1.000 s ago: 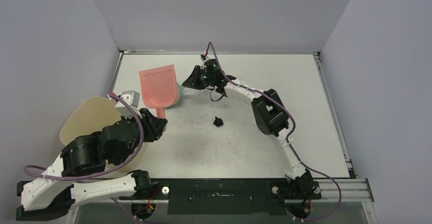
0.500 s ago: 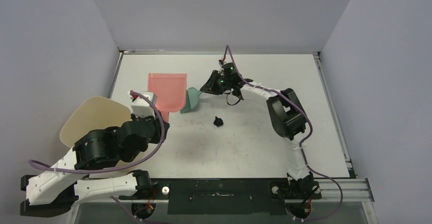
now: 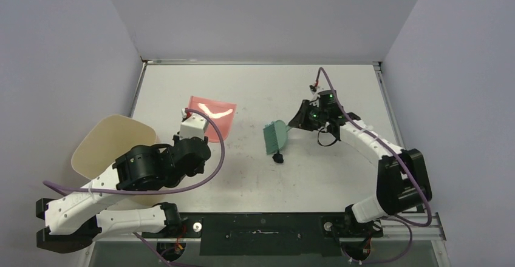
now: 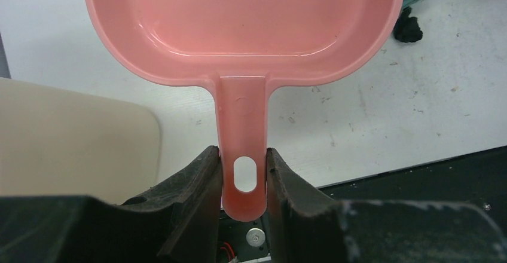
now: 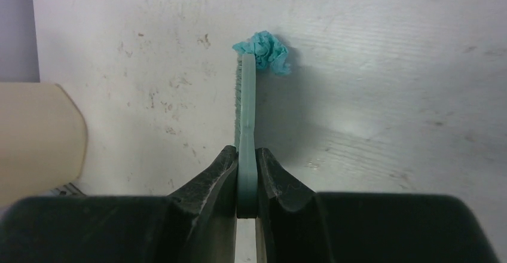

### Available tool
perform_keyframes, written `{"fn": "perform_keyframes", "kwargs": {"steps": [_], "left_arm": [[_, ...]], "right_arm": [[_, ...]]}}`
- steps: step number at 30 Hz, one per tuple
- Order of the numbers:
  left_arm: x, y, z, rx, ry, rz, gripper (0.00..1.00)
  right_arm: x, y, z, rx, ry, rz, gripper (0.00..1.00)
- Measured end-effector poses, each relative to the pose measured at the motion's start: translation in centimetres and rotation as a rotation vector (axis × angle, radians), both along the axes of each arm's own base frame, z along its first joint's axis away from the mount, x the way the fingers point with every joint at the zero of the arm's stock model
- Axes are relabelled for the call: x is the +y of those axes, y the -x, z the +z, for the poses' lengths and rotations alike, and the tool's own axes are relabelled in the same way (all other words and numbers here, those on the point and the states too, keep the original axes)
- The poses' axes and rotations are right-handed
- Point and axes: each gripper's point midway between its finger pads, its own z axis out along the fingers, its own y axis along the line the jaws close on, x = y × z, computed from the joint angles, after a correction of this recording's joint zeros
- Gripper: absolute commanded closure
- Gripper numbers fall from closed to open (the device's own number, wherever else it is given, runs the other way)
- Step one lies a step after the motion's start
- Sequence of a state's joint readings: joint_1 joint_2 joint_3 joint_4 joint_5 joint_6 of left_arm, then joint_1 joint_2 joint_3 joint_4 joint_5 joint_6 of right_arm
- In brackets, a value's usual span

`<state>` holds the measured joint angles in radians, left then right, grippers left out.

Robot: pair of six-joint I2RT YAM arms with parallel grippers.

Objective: Sweep away the paper scraps from the table

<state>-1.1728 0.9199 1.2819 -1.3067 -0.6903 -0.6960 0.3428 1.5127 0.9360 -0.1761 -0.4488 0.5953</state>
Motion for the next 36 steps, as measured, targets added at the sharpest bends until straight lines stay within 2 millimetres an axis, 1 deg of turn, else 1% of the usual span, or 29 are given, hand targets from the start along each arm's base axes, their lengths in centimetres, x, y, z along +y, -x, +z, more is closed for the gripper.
{"fn": "perform_keyframes", "kwargs": {"steps": [2, 5, 8, 10, 14, 17, 20, 23, 24, 25, 27, 28, 31, 33, 36], "left_arm": [[0.0, 0.0, -0.2, 0.008, -0.016, -0.001, 1.00], [-0.4, 0.0, -0.8, 0.031, -0.048, -0.018, 1.00], [-1.1, 0.1, -1.7, 0.064, -0.087, -0.046, 1.00], [-1.6, 0.1, -2.6, 0.087, -0.116, -0.064, 1.00], [-2.9, 0.3, -4.7, 0.140, -0.163, -0.100, 1.00], [-4.2, 0.5, -5.9, 0.180, -0.166, -0.134, 1.00], [-5.4, 0.8, -6.8, 0.216, -0.167, -0.174, 1.00], [-6.5, 1.1, -7.6, 0.250, -0.165, -0.214, 1.00], [-6.8, 1.3, -8.1, 0.265, -0.168, -0.226, 1.00], [-7.0, 1.5, -8.7, 0.280, -0.172, -0.237, 1.00], [-7.2, 2.2, -10.4, 0.323, -0.190, -0.260, 1.00], [-7.2, 2.7, -11.5, 0.357, -0.206, -0.274, 1.00], [-7.3, 3.7, -13.9, 0.433, -0.263, -0.304, 1.00], [-7.6, 4.3, -15.1, 0.469, -0.296, -0.324, 1.00], [-8.2, 4.9, -16.2, 0.496, -0.328, -0.354, 1.00]], "right_arm": [[-2.4, -0.1, 1.3, -0.038, 0.029, -0.024, 0.95], [-6.0, -0.2, 2.4, -0.074, 0.089, -0.074, 0.95], [-9.3, 0.4, 3.6, -0.098, 0.137, -0.123, 0.95], [-11.1, 1.2, 4.9, -0.133, 0.165, -0.146, 0.95], [-13.2, 2.7, 8.0, -0.205, 0.193, -0.176, 0.95], [-14.5, 3.3, 10.7, -0.245, 0.196, -0.173, 0.95], [-15.7, 3.1, 14.2, -0.313, 0.236, -0.159, 0.94], [-16.5, 2.6, 18.1, -0.442, 0.307, -0.138, 0.94], [-16.7, 2.6, 18.7, -0.473, 0.335, -0.133, 0.94], [-17.0, 2.8, 18.9, -0.496, 0.364, -0.121, 0.94], [-17.4, 3.2, 18.6, -0.528, 0.431, -0.066, 0.95], [-17.5, 3.3, 18.2, -0.538, 0.464, -0.032, 0.95], [-17.9, 3.2, 16.4, -0.534, 0.541, 0.052, 0.95], [-18.2, 2.5, 15.5, -0.528, 0.583, 0.096, 0.95], [-18.3, 1.2, 14.3, -0.519, 0.636, 0.143, 0.95]]}}
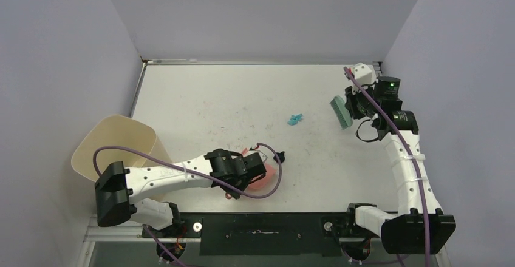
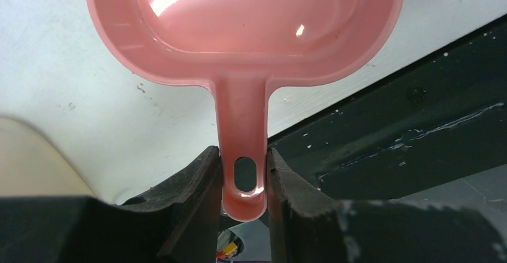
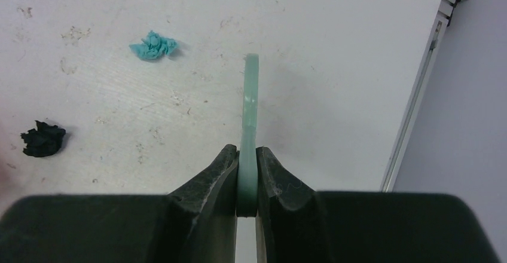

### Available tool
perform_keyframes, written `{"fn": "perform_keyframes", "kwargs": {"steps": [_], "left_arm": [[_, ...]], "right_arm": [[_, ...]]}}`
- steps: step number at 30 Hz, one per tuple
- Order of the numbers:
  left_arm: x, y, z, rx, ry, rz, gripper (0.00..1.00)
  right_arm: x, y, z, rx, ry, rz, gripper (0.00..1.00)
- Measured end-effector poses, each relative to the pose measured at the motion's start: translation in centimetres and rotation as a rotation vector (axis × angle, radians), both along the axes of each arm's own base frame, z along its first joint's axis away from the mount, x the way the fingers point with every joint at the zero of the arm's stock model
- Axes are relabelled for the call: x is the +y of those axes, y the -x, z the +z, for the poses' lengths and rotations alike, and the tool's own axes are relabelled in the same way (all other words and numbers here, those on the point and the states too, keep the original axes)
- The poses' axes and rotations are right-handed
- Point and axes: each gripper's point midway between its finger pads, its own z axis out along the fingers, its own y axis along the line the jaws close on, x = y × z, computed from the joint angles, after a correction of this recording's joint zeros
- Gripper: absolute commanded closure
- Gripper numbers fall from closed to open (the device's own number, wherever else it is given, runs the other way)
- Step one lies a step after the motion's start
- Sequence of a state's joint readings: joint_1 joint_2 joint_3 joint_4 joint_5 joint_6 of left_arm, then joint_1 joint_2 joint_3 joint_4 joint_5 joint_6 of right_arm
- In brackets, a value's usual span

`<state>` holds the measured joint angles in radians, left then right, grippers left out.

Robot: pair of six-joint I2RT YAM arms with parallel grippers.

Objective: Sweep away the paper scraps from the table

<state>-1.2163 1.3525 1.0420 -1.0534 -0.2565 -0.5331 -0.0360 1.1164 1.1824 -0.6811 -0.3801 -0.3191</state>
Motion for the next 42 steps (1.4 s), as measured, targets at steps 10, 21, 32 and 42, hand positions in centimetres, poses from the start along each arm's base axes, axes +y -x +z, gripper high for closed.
{"fn": "perform_keyframes", "kwargs": {"steps": [10, 21, 32, 42], "left_arm": [[-2.5, 1.1, -2.6, 0.045, 0.019, -0.048, 0.99], [-4.8, 1.9, -5.9, 0.026, -0.017, -0.104, 0.62], [-4.7, 3.4, -6.4, -0.188, 0.016, -0.146, 0.62], [-3.4, 2.5, -6.0, -0.266, 0.096, -0.041, 0.76]], "right_arm": [[6.9, -3.5, -1.9, -0.059, 0.169, 0.221, 0.95], [8.2, -4.0, -3.0, -0.053, 0.142, 0.261, 0.95], [8.7, -3.0, -5.4, 0.001, 0.111, 0.286, 0.95], [8.9, -3.2, -6.4, 0.016, 0.104, 0.290, 0.95]]}}
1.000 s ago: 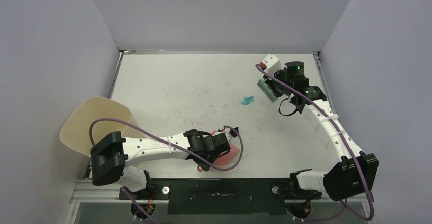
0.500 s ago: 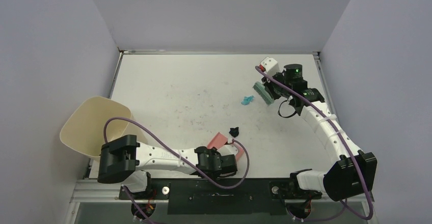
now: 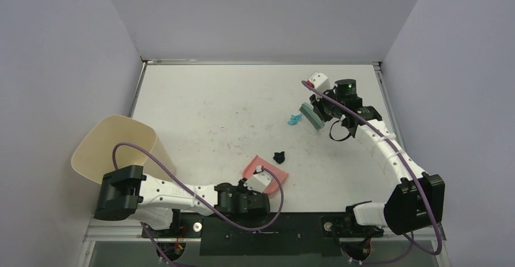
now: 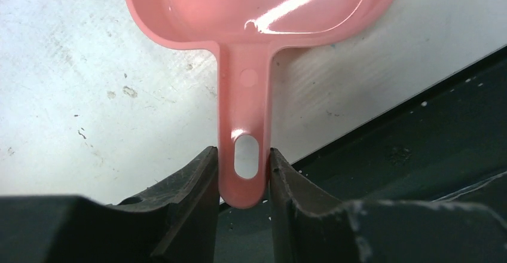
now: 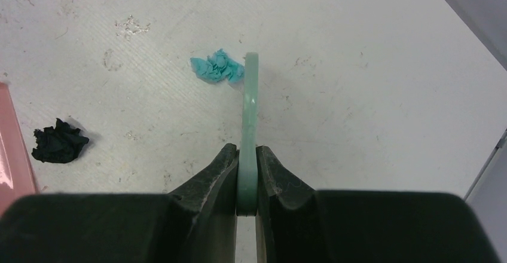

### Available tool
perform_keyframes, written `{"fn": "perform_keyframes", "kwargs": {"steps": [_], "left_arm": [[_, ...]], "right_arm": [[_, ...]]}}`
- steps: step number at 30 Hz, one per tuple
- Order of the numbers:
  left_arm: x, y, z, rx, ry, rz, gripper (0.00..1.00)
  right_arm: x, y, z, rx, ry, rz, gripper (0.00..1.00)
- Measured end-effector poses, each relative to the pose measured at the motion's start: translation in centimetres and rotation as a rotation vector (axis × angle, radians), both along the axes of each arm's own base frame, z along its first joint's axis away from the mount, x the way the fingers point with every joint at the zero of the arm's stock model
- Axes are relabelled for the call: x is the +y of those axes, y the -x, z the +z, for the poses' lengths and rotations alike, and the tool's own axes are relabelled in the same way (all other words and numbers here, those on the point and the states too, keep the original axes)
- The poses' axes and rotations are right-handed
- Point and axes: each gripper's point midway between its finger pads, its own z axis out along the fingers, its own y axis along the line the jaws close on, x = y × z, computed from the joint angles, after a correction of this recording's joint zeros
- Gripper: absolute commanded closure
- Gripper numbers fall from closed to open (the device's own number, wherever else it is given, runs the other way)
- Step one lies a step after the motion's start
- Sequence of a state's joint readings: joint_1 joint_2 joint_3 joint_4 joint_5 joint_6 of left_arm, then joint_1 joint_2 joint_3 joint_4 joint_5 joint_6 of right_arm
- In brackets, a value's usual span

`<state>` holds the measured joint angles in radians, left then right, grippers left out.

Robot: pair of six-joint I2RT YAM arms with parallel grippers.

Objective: Sweep away the paper scraps from the table

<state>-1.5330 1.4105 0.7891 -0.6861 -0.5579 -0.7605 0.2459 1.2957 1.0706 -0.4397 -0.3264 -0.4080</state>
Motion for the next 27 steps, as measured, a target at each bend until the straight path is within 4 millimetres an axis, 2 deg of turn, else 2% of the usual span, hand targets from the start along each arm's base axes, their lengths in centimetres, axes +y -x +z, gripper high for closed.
{"fn": "perform_keyframes", "kwargs": {"steps": [5, 10, 14, 17, 21, 24, 27], "left_arm": [[-0.5, -0.3, 1.6, -0.025, 0.086, 0.013, 0.91], [-0.1, -0.3, 2.8, -0.024, 0.109, 0.024, 1.00], [0.3, 0.4, 3.9, 0.023, 0.074, 0.013, 1.00], [0.4, 1.0, 5.3, 0.064, 0.043, 0.001, 1.00], [0.5, 1.2, 6.3, 0.091, -0.011, -0.017, 1.00], [1.0, 1.1, 5.8, 0.111, -0.078, -0.029, 1.00], [1.6, 0.9, 4.9, 0.139, -0.141, -0.031, 1.00]], "right_arm": [[0.0, -1.3, -1.2, 0.031, 0.018, -0.013, 0.95], [0.4, -4.6, 0.2, -0.002, 0.030, -0.030, 0.95], [1.2, -7.9, 1.8, -0.055, 0.044, -0.039, 0.95], [2.5, -9.8, 1.4, -0.070, 0.080, -0.024, 0.95], [4.5, -9.9, -1.3, -0.025, 0.156, 0.023, 0.95], [6.0, -8.3, -3.5, 0.044, 0.212, 0.068, 0.95], [7.6, -6.4, -4.1, 0.077, 0.250, 0.116, 0.95]]}}
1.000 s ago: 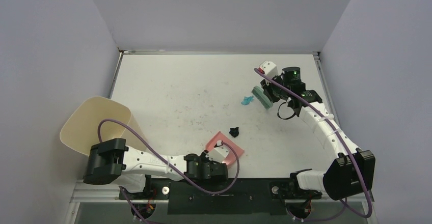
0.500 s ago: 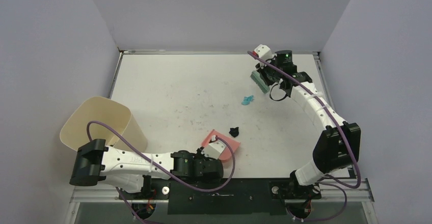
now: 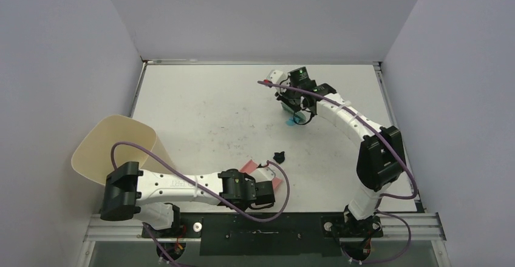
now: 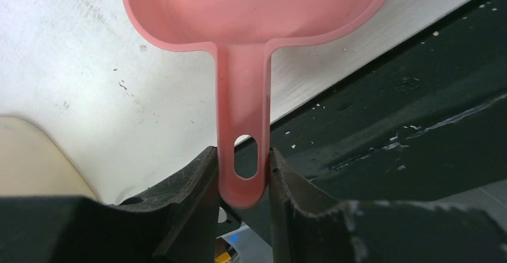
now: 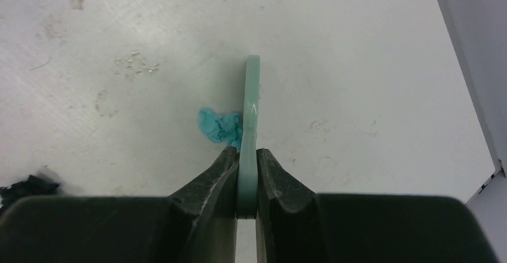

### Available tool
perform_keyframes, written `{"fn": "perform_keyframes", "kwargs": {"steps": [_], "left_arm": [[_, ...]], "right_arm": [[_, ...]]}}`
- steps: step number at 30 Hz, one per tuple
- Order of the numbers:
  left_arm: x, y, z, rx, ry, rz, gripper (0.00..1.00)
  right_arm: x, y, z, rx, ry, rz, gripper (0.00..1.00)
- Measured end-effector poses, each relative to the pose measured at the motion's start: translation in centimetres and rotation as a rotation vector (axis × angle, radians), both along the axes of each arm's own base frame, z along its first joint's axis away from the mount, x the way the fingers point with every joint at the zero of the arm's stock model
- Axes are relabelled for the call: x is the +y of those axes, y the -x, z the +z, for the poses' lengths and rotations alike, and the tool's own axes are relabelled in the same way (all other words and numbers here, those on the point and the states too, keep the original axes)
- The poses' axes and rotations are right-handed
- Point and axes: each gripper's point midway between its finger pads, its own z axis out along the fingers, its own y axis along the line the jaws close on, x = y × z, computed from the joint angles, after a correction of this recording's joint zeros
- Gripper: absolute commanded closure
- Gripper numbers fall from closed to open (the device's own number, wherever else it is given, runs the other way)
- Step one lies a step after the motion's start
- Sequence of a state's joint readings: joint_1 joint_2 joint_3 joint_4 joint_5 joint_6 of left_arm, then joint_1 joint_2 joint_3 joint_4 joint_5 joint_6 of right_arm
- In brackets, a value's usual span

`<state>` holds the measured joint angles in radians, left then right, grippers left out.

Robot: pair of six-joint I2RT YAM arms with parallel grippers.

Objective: Sweep away the paper scraps from the table

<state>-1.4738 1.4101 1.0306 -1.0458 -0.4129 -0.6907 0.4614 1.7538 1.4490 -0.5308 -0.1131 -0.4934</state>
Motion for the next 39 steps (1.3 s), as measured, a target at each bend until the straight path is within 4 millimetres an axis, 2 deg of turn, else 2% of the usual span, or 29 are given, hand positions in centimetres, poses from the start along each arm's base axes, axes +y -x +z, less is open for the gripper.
{"fn": "perform_keyframes", "kwargs": {"steps": [5, 12, 15, 22, 27, 30, 34, 39], "left_arm": [[0.1, -0.7, -1.3, 0.016, -0.057, -0.008, 1.00], [-1.1, -1.7, -3.0, 0.017, -0.073, -0.017, 1.00], [-1.5, -2.1, -3.4, 0.013, -0.068, -0.015, 1.00], [-2.4, -3.1, -3.4, -0.012, -0.029, 0.005, 1.00], [-2.5, -3.3, -3.6, -0.015, -0.018, 0.012, 1.00], [-2.5, -3.5, -3.9, -0.026, -0.013, 0.015, 1.00], [-2.8, -3.8, -4.1, -0.048, 0.005, 0.020, 1.00], [-2.7, -4.1, -4.2, -0.069, 0.018, 0.028, 1.00]], "right_arm": [[2.5, 4.3, 0.3, 0.048, 0.014, 0.077, 0.95], [5.2, 10.6, 0.3, 0.181, -0.068, 0.158, 0.95], [5.7, 12.7, 0.5, 0.241, -0.114, 0.193, 0.95], [5.9, 16.2, 0.8, 0.376, -0.174, 0.235, 0.95], [5.7, 17.6, 1.2, 0.439, -0.207, 0.231, 0.95], [5.7, 17.9, 2.1, 0.474, -0.263, 0.219, 0.95], [5.3, 17.2, 3.5, 0.498, -0.337, 0.189, 0.95], [3.9, 15.0, 6.4, 0.457, -0.397, 0.139, 0.95]]}}
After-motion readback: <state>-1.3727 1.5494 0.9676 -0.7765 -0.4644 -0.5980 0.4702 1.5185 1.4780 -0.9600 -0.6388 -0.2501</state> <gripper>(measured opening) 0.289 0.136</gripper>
